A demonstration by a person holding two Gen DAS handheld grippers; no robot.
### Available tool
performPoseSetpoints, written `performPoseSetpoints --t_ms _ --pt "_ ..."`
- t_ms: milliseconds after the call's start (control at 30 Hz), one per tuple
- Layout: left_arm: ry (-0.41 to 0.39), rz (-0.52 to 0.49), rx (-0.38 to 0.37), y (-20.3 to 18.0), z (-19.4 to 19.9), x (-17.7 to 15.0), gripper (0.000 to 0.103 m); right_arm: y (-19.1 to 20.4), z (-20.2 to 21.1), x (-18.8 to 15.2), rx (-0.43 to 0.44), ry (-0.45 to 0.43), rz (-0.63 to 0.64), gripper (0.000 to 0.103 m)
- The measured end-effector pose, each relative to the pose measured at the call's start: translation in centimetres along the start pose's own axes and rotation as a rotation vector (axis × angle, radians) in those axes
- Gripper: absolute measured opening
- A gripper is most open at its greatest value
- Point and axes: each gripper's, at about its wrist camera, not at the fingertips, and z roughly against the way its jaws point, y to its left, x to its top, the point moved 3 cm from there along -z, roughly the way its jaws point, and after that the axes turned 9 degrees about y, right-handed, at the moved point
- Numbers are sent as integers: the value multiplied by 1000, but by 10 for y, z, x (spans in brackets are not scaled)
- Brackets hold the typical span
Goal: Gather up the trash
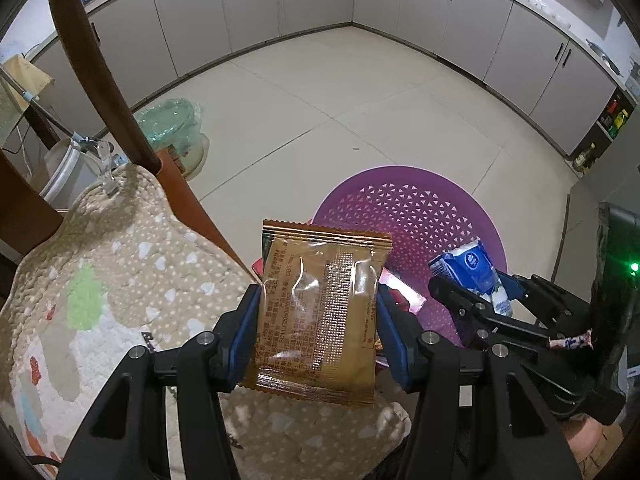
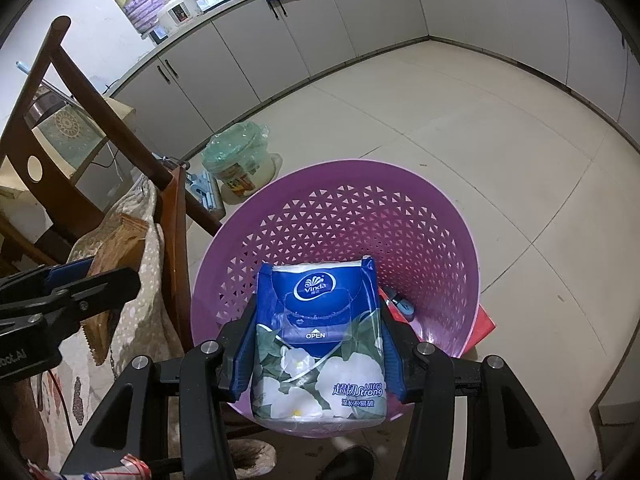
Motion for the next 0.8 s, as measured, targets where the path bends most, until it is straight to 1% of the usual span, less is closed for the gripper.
performPoseSetpoints --t_ms 33,100,133,167,267,367,567,667,700,767,800 --pt "3 2 -3 0 -1 0 54 1 1 0 0 -1 1 58" --pt "5 16 -9 3 -2 1 55 1 3 1 3 -9 1 63" --pt "6 20 -13 4 -2 1 56 1 4 1 5 -16 0 68" --pt "5 24 -17 4 -1 0 56 1 5 1 4 -22 0 69" --pt "-9 30 -20 7 4 -1 59 2 10 1 -3 -36 3 69" --pt "-23 38 -31 8 10 -3 65 3 17 -1 -10 -50 1 69" --pt "-51 48 -27 11 26 -14 66 7 31 -9 -17 -66 -5 69" --pt "-75 57 -10 15 38 -23 68 9 38 -14 -19 -71 -7 69" --pt "-90 61 3 16 44 -28 70 10 42 -16 -19 -73 -10 69" --pt "-140 73 53 20 58 -37 74 11 48 -19 -19 -78 -13 69" --pt "-167 78 75 22 64 -40 78 12 50 -21 -19 -81 -13 69"
